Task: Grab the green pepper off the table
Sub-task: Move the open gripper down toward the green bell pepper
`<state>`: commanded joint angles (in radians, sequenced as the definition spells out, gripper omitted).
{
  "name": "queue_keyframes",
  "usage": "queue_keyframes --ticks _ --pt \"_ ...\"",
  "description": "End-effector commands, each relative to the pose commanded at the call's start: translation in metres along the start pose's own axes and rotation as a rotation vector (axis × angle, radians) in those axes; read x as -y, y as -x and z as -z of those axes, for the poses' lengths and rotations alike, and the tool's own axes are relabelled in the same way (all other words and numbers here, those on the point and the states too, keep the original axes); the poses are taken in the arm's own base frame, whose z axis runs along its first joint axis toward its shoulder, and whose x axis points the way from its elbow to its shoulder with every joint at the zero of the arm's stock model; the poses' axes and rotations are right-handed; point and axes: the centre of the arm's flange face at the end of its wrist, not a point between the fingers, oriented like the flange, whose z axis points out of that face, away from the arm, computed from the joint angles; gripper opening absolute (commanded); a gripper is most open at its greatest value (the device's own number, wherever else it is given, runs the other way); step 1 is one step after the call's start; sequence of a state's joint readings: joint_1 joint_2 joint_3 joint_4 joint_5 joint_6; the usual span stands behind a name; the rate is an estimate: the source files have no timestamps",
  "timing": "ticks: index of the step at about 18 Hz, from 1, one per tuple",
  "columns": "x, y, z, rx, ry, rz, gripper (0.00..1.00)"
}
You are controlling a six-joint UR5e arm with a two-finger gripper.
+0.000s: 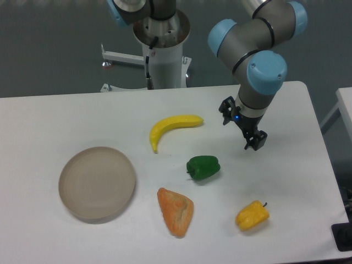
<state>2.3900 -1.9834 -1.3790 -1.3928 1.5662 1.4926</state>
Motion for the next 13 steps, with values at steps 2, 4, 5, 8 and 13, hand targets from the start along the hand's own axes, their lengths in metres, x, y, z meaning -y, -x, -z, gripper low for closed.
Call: queue_keyframes --ticks 2,4,5,8,13 --pt "0.000 0.000 0.001 0.002 0.000 -0.002 1.00" --pt "0.001 0.001 0.000 0.004 -0.012 0.000 1.00" --pt "0.002 0.001 0.000 0.005 -0.017 0.000 1.00" --pt "0.005 0.001 -0.002 -0.002 -0.066 0.015 1.00" --pt "0.026 0.006 -0.026 -0.022 -0.069 -0.011 1.00"
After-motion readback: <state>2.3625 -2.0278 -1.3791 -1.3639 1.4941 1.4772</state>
